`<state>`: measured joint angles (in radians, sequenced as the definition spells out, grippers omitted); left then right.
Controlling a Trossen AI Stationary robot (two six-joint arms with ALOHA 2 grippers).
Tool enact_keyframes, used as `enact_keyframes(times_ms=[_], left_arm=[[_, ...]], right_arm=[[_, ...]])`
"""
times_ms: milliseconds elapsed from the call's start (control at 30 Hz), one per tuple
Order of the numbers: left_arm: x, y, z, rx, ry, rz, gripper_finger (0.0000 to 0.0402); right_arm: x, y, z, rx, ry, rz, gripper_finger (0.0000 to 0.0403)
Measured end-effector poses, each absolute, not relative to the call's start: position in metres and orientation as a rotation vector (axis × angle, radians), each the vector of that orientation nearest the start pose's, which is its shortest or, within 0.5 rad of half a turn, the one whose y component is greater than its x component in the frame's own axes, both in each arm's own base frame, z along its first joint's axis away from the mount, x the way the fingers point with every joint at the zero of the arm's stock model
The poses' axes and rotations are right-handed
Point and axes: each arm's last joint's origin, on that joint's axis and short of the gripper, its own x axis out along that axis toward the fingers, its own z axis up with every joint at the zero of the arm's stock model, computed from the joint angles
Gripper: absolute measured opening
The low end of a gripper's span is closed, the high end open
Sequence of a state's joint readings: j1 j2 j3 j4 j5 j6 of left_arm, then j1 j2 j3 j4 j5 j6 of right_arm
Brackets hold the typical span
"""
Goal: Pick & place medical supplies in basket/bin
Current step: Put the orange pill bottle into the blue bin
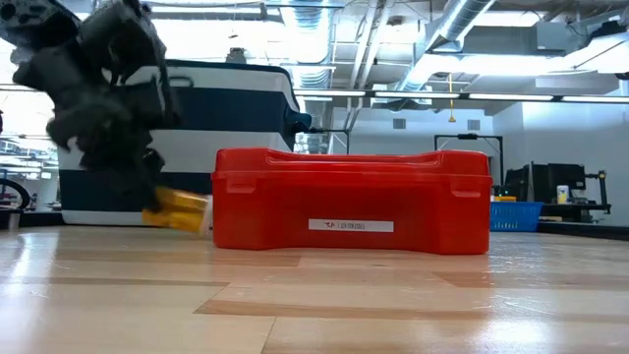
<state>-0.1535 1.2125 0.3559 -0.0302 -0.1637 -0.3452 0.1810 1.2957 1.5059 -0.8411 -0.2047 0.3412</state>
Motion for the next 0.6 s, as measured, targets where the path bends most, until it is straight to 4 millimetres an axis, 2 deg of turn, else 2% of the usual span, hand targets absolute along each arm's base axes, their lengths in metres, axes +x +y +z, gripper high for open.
enact_keyframes(times_ms=[233,433,600], left_arm=[[0.213,-0.039,0.16,-0.2,0.732,0.101,0.0178],[0.218,-0.042,0.17,-0.238,0.716,0.105,0.0193],[0.221,-0.052,0.178,-0.255,0.696,0.069,0.0177]], right_arm=[[0.246,0.063,0.412,0.299,0.672,0.273,0.0179],[0.246,0.072,0.414,0.285,0.642,0.28,0.0179],[0.245,0.078,0.416,0.266,0.612,0.269,0.0179]])
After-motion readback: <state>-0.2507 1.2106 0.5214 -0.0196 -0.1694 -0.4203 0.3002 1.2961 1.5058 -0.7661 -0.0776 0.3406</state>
